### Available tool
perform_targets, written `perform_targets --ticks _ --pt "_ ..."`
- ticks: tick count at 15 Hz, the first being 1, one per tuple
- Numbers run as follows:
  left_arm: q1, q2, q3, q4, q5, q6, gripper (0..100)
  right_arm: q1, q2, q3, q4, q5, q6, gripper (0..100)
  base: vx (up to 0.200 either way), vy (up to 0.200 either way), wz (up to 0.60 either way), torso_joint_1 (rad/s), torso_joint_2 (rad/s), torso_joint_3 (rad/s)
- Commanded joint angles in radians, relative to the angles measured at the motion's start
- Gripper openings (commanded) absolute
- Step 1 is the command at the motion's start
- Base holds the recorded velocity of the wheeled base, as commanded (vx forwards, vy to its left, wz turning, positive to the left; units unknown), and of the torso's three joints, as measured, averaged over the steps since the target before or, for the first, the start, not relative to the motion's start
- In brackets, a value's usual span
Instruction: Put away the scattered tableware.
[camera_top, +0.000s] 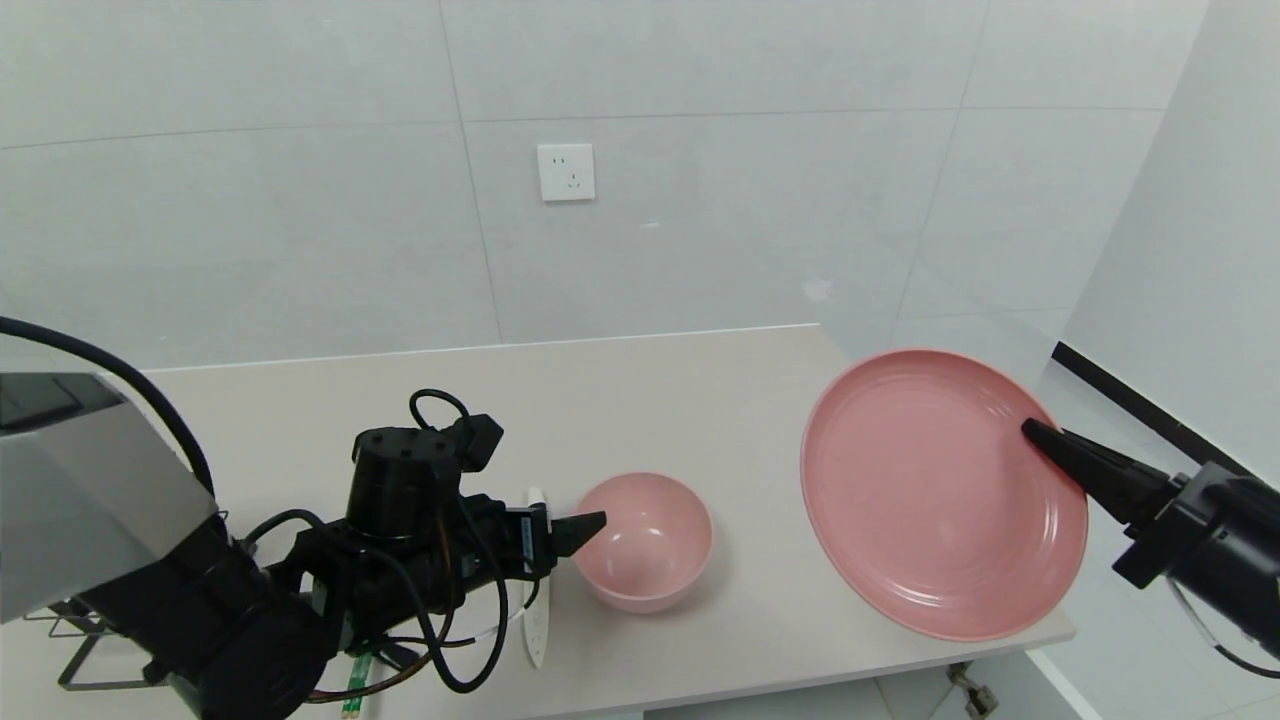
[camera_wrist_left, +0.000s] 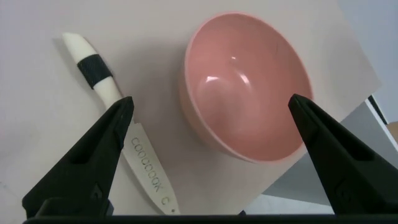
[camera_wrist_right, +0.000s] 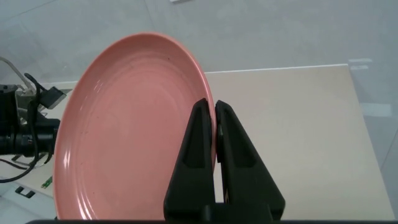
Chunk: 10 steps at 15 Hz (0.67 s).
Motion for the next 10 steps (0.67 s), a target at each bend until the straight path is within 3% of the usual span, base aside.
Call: perform_targets --ticks 1,10 --pt "-0.012 0.049 -0.014 -0.001 0.0 -0.001 100 -0.002 0.049 -0.003 -0.004 -0.001 -0.006 0 0.0 0.0 0.0 0.0 0.0 0.0" --pt "-0.036 0.116 -0.07 -0.001 0.002 -0.001 100 -0.002 0.047 -0.017 -0.004 -0.001 -0.017 0 0.0 0.0 0.0 0.0 0.0 0.0"
